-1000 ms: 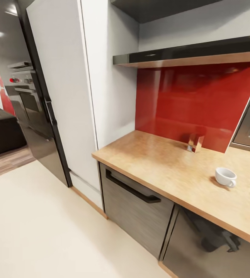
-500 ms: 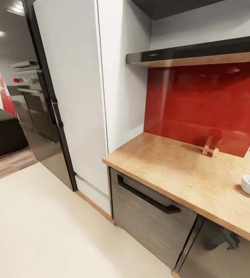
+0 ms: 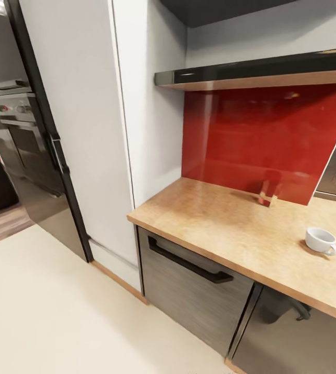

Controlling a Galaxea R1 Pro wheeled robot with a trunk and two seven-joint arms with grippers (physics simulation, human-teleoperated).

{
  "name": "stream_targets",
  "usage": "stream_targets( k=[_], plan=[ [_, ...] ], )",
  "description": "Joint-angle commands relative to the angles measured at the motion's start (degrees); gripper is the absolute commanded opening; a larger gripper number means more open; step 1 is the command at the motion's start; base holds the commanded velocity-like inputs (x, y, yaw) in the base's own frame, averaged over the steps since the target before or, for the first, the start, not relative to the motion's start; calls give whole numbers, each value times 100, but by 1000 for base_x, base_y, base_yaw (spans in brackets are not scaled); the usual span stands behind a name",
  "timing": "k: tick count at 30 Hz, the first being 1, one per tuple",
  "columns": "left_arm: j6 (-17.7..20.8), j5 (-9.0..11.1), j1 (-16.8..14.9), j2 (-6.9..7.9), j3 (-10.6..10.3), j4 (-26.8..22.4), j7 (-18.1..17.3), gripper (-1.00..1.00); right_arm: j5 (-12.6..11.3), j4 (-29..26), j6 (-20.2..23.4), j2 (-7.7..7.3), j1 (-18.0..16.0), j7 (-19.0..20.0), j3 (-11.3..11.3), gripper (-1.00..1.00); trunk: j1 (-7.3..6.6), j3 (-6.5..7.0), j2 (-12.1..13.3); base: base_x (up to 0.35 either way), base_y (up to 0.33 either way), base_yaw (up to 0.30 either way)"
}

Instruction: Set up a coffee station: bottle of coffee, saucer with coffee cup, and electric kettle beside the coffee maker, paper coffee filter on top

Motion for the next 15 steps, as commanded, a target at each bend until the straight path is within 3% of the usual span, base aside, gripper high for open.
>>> stream_targets(
  k=[1,15],
  plan=[
    [26,58,4,0,-48,-9,-14,100,-15,23,-38,-1,-10,19,13,100,0,-4,-3,0,2,-276],
    [26,58,4,0,-48,-9,-14,100,-15,23,-38,-1,-10,19,13,100,0,-4,-3,0,0,-281]
  ],
)
